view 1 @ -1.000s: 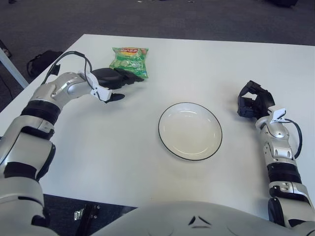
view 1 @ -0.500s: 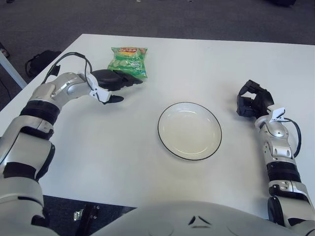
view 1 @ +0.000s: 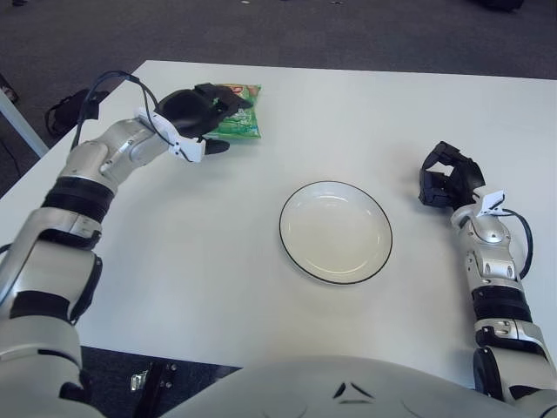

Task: Put the snack into the plate.

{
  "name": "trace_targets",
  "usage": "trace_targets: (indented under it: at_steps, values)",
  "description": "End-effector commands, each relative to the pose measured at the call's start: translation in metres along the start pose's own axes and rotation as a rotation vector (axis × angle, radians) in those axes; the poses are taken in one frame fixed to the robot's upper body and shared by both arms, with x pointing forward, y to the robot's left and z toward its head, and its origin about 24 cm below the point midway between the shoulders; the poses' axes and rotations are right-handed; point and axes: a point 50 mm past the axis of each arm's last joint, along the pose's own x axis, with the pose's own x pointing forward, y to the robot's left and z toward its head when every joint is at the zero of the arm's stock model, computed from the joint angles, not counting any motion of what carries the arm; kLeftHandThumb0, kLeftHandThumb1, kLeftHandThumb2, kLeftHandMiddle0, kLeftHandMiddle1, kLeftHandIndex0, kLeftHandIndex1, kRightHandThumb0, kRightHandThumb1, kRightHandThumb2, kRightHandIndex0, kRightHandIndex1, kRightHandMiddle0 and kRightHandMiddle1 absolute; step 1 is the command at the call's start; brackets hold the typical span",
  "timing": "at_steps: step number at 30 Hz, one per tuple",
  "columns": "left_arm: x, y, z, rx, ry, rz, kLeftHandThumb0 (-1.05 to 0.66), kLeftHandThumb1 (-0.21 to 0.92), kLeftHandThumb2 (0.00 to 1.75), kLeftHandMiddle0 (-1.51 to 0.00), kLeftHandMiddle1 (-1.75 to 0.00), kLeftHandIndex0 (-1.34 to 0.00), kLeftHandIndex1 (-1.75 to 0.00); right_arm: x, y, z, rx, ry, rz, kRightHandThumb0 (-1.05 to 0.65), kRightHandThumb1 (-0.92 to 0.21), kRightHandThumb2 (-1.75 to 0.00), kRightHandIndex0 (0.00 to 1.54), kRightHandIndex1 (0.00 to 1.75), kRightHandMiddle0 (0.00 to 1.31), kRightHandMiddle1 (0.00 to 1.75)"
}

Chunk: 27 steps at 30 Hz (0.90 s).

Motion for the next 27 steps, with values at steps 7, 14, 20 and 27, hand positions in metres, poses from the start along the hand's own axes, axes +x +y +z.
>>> trace_targets:
  at_steps: [7, 14, 20, 27]
  values:
    - [0.011, -0.007, 0.003, 0.031, 0.077, 0.174, -0.76, 0.92, 0.86, -0.15, -0.21, 0.0, -0.79, -0.016, 0.008, -0.036, 0.008, 0.178, 0.037, -0.49, -0.3, -1.33, 1.32, 1.75, 0.63, 1.75]
    - [0.018, -0.008, 0.001, 0.043, 0.122, 0.193, -0.8, 0.92, 0.89, -0.09, -0.19, 0.0, -0.66, -0.016, 0.007, -0.036, 0.01, 0.178, 0.043, -0.49, -0.31, -1.33, 1.33, 1.75, 0.63, 1.75]
    - [0.03, -0.006, -0.002, 0.029, 0.178, 0.163, -0.89, 0.92, 0.98, -0.06, -0.18, 0.0, -0.54, -0.015, 0.007, -0.037, 0.008, 0.178, 0.043, -0.48, -0.31, -1.32, 1.34, 1.75, 0.62, 1.75]
    - [0.061, -0.009, -0.006, 0.033, 0.263, 0.075, -0.95, 0.92, 1.07, -0.03, -0.16, 0.0, -0.47, -0.015, 0.006, -0.038, 0.011, 0.179, 0.043, -0.48, -0.32, -1.31, 1.34, 1.75, 0.61, 1.75]
